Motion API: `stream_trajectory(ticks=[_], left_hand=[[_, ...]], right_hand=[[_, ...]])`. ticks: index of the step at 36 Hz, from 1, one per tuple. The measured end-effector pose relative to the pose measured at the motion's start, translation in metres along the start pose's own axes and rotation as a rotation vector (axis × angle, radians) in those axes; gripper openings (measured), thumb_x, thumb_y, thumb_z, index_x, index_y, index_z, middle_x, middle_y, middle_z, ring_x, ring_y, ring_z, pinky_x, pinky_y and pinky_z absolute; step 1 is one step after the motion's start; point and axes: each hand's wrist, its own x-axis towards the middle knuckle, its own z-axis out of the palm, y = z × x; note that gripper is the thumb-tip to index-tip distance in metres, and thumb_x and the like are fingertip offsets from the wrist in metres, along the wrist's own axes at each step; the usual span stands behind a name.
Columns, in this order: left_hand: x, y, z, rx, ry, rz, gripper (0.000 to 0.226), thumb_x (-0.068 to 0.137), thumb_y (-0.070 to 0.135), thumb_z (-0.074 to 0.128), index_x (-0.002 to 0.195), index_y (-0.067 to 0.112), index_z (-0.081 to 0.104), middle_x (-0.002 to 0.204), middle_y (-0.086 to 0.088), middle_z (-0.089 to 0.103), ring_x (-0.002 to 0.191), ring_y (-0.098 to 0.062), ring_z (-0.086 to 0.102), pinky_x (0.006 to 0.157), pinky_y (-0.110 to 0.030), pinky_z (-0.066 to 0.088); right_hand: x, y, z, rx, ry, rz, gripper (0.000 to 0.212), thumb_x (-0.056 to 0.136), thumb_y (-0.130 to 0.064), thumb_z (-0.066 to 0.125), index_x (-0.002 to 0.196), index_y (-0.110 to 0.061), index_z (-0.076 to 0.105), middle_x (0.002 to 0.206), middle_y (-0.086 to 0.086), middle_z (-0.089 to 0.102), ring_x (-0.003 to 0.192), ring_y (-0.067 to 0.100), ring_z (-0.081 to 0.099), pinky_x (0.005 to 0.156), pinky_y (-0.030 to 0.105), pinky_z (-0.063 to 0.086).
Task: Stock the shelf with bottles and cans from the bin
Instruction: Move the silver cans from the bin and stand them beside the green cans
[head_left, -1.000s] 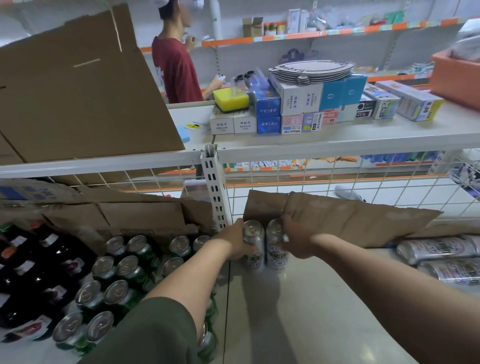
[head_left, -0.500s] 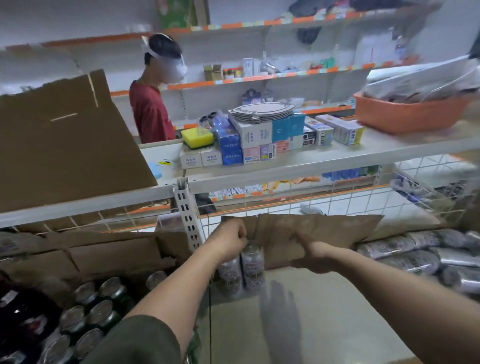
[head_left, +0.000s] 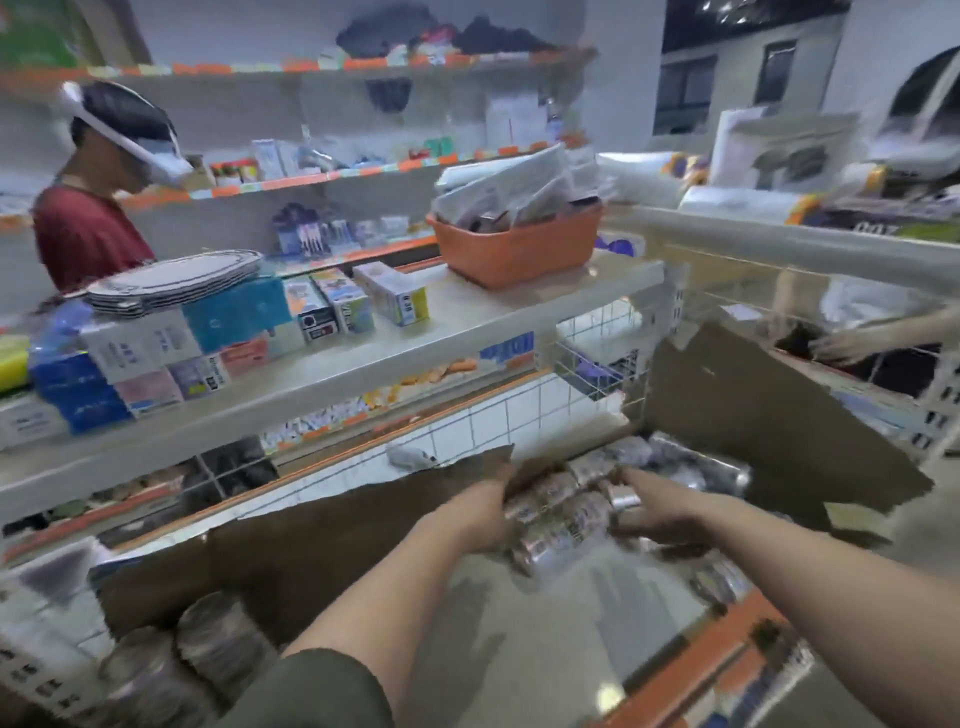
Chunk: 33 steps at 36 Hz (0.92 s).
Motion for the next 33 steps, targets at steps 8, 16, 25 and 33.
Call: stream_trajectory(ticks=[8, 16, 25, 33], left_hand=[[0.080, 0.036, 0.056, 0.087, -0.057, -0.121, 0.081, 0.071, 0.048, 0.081, 0.142, 0.037, 0.045, 0.134, 0.002, 0.062, 0.111, -0.023, 0.064, 0.092, -0.037, 0.057], [0.093, 0.038, 0.080, 0.171, -0.033, -0.186, 0.079, 0.077, 0.035, 0.082, 0.147, 0.028, 0.047, 0.138, -0.004, 0.062, 0.121, -0.026, 0.061, 0.097, -0.032, 0.050], [0.098, 0.032, 0.098, 0.172, -0.059, -0.283, 0.082, 0.063, 0.050, 0.086, 0.134, 0.029, 0.053, 0.134, -0.005, 0.062, 0.122, -0.028, 0.059, 0.101, -0.037, 0.050], [0.105, 0.017, 0.114, 0.060, -0.174, -0.323, 0.076, 0.049, 0.064, 0.073, 0.114, 0.027, 0.063, 0.105, 0.006, 0.074, 0.097, -0.017, 0.070, 0.100, -0.039, 0.050]], right_hand=[[0.046, 0.075, -0.015, -0.012, -0.034, -0.027, 0.083, 0.082, -0.038, 0.073, 0.152, -0.020, 0.032, 0.153, 0.004, 0.041, 0.137, 0.024, 0.043, 0.110, 0.032, 0.038], [0.085, 0.098, -0.006, -0.201, -0.131, -0.107, 0.079, 0.074, -0.047, 0.080, 0.141, -0.029, 0.043, 0.153, 0.005, 0.035, 0.136, 0.030, 0.040, 0.108, 0.041, 0.040], [0.090, 0.114, 0.009, -0.502, -0.189, -0.210, 0.079, 0.073, -0.024, 0.080, 0.139, -0.030, 0.038, 0.148, 0.008, 0.035, 0.135, 0.032, 0.037, 0.098, 0.044, 0.044], [0.090, 0.109, 0.010, -0.663, -0.101, -0.074, 0.051, 0.086, -0.028, 0.067, 0.133, -0.020, 0.050, 0.136, 0.006, 0.053, 0.125, 0.027, 0.051, 0.099, 0.043, 0.042]])
